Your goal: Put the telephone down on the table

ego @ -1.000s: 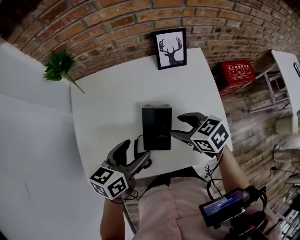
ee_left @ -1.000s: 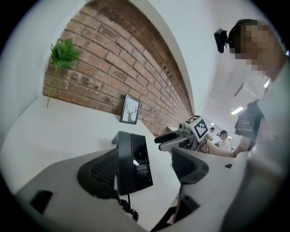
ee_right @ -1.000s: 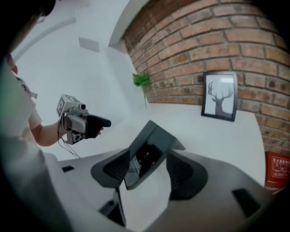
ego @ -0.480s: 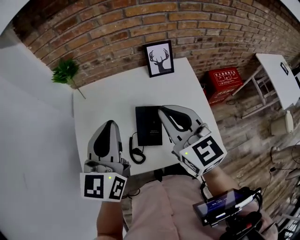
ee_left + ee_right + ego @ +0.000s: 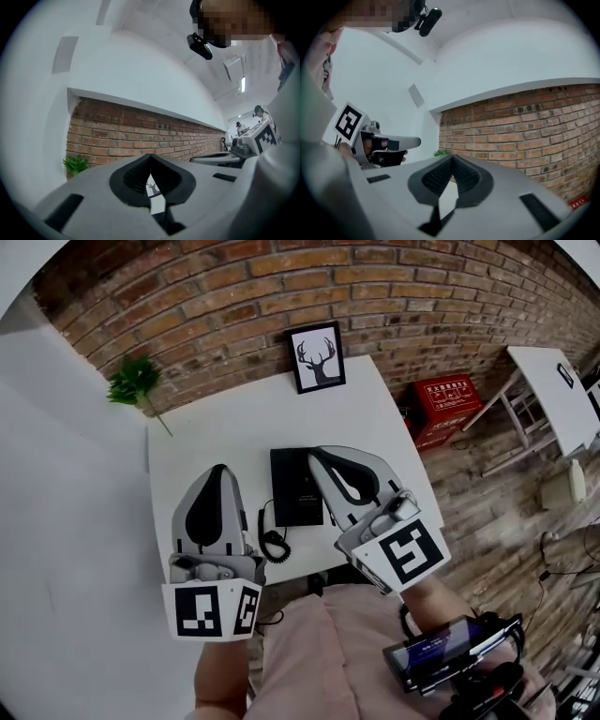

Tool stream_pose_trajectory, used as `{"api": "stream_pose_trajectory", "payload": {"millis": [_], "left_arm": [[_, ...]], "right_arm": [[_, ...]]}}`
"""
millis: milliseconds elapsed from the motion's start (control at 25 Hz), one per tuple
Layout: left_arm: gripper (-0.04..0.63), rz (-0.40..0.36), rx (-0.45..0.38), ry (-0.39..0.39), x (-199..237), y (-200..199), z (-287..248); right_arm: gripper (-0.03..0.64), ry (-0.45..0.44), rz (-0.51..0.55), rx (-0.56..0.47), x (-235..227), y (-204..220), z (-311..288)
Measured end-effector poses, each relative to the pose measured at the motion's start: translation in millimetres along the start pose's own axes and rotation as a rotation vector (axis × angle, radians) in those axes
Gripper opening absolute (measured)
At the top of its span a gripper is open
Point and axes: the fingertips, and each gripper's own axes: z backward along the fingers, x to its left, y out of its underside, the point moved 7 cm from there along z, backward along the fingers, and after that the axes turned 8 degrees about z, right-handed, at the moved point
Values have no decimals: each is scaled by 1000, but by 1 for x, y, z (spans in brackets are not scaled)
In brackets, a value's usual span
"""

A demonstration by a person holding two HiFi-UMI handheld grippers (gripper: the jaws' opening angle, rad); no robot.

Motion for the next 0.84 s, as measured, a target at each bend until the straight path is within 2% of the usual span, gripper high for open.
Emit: {"api": "stream_pose_trajectory", "payload": {"millis": [840], "left_arm": [[0, 25, 20, -2, 3, 9, 6]], "right_arm": [[5, -2, 2, -22, 9, -8, 0]]}}
